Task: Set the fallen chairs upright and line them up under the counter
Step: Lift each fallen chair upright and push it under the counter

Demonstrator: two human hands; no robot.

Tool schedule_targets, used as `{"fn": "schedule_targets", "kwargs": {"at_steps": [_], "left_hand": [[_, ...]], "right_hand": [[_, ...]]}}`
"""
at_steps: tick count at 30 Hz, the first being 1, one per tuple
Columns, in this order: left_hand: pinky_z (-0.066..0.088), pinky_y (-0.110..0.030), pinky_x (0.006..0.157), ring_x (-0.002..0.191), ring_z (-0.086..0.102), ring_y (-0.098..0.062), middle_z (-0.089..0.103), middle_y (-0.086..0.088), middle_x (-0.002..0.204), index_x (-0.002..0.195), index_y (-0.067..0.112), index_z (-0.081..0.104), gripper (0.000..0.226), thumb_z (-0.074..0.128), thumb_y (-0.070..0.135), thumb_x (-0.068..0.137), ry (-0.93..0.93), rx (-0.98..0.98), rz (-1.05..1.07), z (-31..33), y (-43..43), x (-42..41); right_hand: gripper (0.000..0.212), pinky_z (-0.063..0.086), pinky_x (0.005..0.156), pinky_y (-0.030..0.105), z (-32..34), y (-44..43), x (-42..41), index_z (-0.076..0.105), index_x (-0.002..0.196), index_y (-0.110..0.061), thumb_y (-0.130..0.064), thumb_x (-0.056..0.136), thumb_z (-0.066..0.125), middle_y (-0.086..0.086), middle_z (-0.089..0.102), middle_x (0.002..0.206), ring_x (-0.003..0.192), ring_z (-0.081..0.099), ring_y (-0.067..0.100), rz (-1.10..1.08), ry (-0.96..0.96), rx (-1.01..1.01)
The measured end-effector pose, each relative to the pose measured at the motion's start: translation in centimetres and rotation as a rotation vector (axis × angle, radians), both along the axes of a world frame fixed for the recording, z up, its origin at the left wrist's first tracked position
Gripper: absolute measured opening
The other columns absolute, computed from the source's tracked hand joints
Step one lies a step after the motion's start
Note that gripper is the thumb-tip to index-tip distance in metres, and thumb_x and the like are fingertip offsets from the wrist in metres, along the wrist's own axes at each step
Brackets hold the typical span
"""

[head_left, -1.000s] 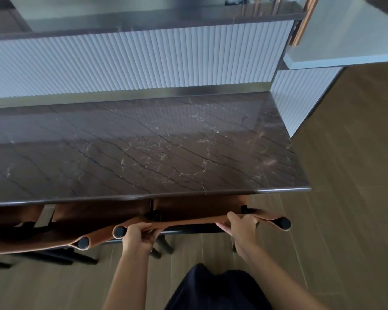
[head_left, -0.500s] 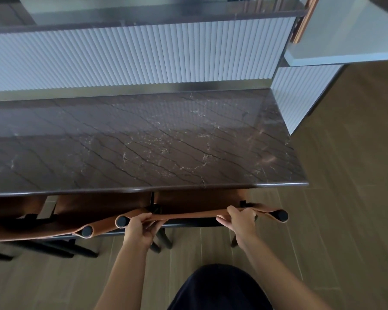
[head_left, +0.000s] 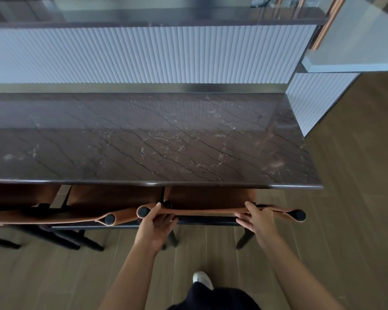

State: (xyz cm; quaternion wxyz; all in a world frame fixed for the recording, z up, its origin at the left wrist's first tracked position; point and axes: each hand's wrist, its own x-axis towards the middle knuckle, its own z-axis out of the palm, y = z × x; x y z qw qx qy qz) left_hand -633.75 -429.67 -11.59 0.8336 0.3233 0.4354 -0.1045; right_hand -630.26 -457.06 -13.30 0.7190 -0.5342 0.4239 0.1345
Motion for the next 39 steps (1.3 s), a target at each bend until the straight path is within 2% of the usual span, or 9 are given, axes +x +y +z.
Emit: {"fn": "schedule_targets", "kwargs": {"at_steps": [2, 5, 9, 13, 20, 25, 30, 35, 39], "left_hand": [[0.052, -0.044, 0.081, 0.102, 0.063, -0.034, 0.063, -0.019, 0.104, 0.098, 0.002, 0.060, 0.012, 0.049, 0.005, 0.093, -0.032, -0.028, 0.018, -0.2, 1.7, -1.5], [0.048, -0.047, 0.094, 0.109, 0.060, -0.037, 0.062, -0.021, 0.114, 0.113, 0.001, 0.054, 0.029, 0.040, -0.002, 0.088, -0.043, -0.059, 0.054, -0.3, 5.0, -3.2], [0.051, -0.044, 0.081, 0.110, 0.060, -0.036, 0.065, -0.020, 0.110, 0.108, -0.005, 0.056, 0.025, 0.043, 0.002, 0.088, -0.018, -0.031, 0.050, -0.1, 9.4, -4.8], [0.054, -0.043, 0.077, 0.108, 0.063, -0.036, 0.066, -0.021, 0.116, 0.118, -0.002, 0.058, 0.031, 0.048, 0.008, 0.090, -0.020, 0.008, 0.027, 0.1, 13.9, -6.8], [0.058, -0.045, 0.071, 0.103, 0.067, -0.037, 0.065, -0.021, 0.118, 0.118, 0.003, 0.053, 0.026, 0.048, 0.010, 0.093, -0.073, 0.004, 0.043, 1.4, 22.1, -10.5], [0.055, -0.048, 0.082, 0.107, 0.064, -0.038, 0.062, -0.021, 0.122, 0.120, 0.004, 0.052, 0.029, 0.052, 0.015, 0.094, -0.088, 0.029, 0.082, 2.8, 27.0, -12.6], [0.044, -0.050, 0.103, 0.120, 0.055, -0.036, 0.052, -0.020, 0.136, 0.144, 0.006, 0.035, 0.052, 0.052, 0.022, 0.097, -0.069, 0.080, 0.123, 3.8, 31.0, -12.4], [0.045, -0.050, 0.101, 0.130, 0.046, -0.036, 0.044, -0.020, 0.143, 0.148, 0.007, 0.029, 0.058, 0.053, 0.023, 0.097, -0.037, 0.122, 0.173, 4.5, 33.8, -10.3], [0.045, -0.052, 0.101, 0.129, 0.045, -0.037, 0.044, -0.019, 0.137, 0.142, 0.011, 0.037, 0.052, 0.058, 0.021, 0.095, 0.006, 0.145, 0.163, 4.5, 35.8, -8.2]], "right_hand": [[0.041, 0.062, 0.068, 0.039, 0.3, 0.3, -0.5, 0.051, 0.121, -0.006, -0.023, 0.090, 0.071, 0.012, 0.065, 0.114, 0.086, 0.074, 0.026, -0.022, 0.002, -0.024], [0.052, 0.059, 0.076, 0.044, 0.8, 1.9, -2.0, 0.050, 0.131, -0.009, -0.031, 0.089, 0.071, 0.011, 0.065, 0.121, 0.094, 0.072, 0.028, -0.063, -0.013, -0.006], [0.044, 0.057, 0.071, 0.040, 1.8, 6.9, -4.1, 0.051, 0.131, -0.014, -0.035, 0.094, 0.063, 0.011, 0.062, 0.127, 0.095, 0.069, 0.028, -0.079, -0.045, 0.045], [0.033, 0.056, 0.069, 0.039, 3.0, 13.5, -6.2, 0.049, 0.126, -0.020, -0.034, 0.097, 0.058, 0.012, 0.063, 0.123, 0.099, 0.067, 0.030, -0.088, -0.073, 0.137], [0.050, 0.058, 0.066, 0.040, 3.5, 25.4, -10.8, 0.045, 0.139, -0.018, -0.041, 0.096, 0.058, 0.014, 0.066, 0.112, 0.095, 0.070, 0.031, -0.034, -0.066, 0.242], [0.060, 0.057, 0.070, 0.042, 3.7, 32.0, -13.3, 0.044, 0.140, -0.010, -0.040, 0.092, 0.064, 0.017, 0.064, 0.119, 0.098, 0.069, 0.034, 0.084, 0.031, 0.324], [0.044, 0.057, 0.067, 0.040, 5.1, 37.5, -12.9, 0.049, 0.127, -0.010, -0.036, 0.094, 0.063, 0.019, 0.064, 0.120, 0.099, 0.069, 0.033, 0.170, 0.023, 0.341], [0.021, 0.058, 0.066, 0.039, 5.9, 41.2, -10.5, 0.054, 0.101, -0.015, -0.032, 0.094, 0.064, 0.018, 0.063, 0.112, 0.096, 0.070, 0.032, 0.205, 0.012, 0.368], [0.014, 0.058, 0.069, 0.042, 5.5, 42.9, -8.1, 0.055, 0.099, -0.020, -0.029, 0.093, 0.065, 0.018, 0.059, 0.110, 0.095, 0.068, 0.033, 0.146, 0.047, 0.361]]}}
